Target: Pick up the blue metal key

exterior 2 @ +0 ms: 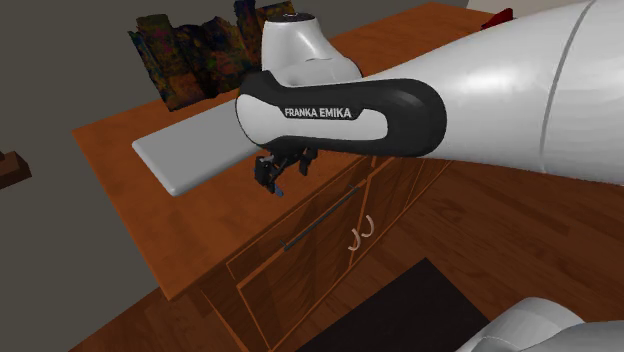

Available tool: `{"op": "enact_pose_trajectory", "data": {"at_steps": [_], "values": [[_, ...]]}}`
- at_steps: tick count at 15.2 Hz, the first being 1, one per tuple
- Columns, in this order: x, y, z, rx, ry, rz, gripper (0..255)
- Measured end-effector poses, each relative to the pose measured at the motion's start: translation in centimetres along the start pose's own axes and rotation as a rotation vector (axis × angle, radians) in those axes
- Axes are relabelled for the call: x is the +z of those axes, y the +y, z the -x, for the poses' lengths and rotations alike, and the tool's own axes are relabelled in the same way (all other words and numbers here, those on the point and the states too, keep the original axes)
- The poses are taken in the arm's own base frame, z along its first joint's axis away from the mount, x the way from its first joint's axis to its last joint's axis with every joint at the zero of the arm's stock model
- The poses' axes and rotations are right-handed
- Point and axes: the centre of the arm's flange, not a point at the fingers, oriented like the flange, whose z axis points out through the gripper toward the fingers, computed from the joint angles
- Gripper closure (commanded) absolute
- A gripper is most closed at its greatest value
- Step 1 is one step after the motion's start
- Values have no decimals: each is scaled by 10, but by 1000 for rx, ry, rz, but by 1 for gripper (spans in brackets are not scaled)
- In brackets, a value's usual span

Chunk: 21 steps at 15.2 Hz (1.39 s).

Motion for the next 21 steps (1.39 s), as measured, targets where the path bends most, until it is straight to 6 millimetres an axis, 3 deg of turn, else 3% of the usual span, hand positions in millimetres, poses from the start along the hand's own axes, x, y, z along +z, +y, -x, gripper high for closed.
{"op": "enact_pose_trajectory", "data": {"at_steps": [5, 14, 15, 21], "values": [[27, -7, -58, -54, 21, 6, 0], [71, -10, -65, -65, 25, 7, 0], [72, -10, -65, -65, 26, 7, 255], [73, -9, -65, -64, 28, 7, 255]]}}
